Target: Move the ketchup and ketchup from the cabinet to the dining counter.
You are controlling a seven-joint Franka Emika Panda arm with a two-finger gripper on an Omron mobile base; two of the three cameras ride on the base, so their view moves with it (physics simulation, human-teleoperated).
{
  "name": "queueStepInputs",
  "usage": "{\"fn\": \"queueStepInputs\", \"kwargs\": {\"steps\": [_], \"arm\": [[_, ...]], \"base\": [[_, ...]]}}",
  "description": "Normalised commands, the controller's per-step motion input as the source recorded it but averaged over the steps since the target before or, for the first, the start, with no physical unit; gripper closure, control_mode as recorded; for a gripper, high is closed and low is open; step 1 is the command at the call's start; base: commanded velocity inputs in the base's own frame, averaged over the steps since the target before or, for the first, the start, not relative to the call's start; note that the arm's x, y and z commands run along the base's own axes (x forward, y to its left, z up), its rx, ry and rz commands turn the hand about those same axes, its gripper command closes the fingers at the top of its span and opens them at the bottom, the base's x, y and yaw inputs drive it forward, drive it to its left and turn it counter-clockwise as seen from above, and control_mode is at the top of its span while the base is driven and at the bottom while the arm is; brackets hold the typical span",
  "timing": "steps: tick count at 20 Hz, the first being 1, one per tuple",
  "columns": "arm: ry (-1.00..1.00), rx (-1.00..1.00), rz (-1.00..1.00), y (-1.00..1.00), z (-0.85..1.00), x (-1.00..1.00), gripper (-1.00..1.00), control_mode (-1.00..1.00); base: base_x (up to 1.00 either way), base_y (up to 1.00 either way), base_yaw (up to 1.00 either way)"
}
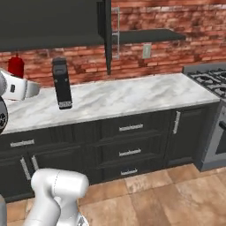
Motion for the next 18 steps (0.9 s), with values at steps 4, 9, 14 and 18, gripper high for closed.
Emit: {"fn": "queueStepInputs", "kwargs": {"steps": [4, 9, 14, 18], "arm": [[0.00, 0.00, 0.00, 0.00, 0.00, 0.00, 1.00, 1.00], [0.00, 0.00, 0.00, 0.00, 0.00, 0.00, 1.00, 1.00], [0.00, 0.00, 0.00, 0.00, 0.00, 0.00, 1.00, 1.00], [0.00, 0.00, 0.00, 0.00, 0.00, 0.00, 1.00, 1.00]], "base": [[-0.19, 0.04, -0.85], [-0.04, 0.00, -0.93], [0.00, 0.00, -0.96], [0.00, 0.00, -0.97]]}}
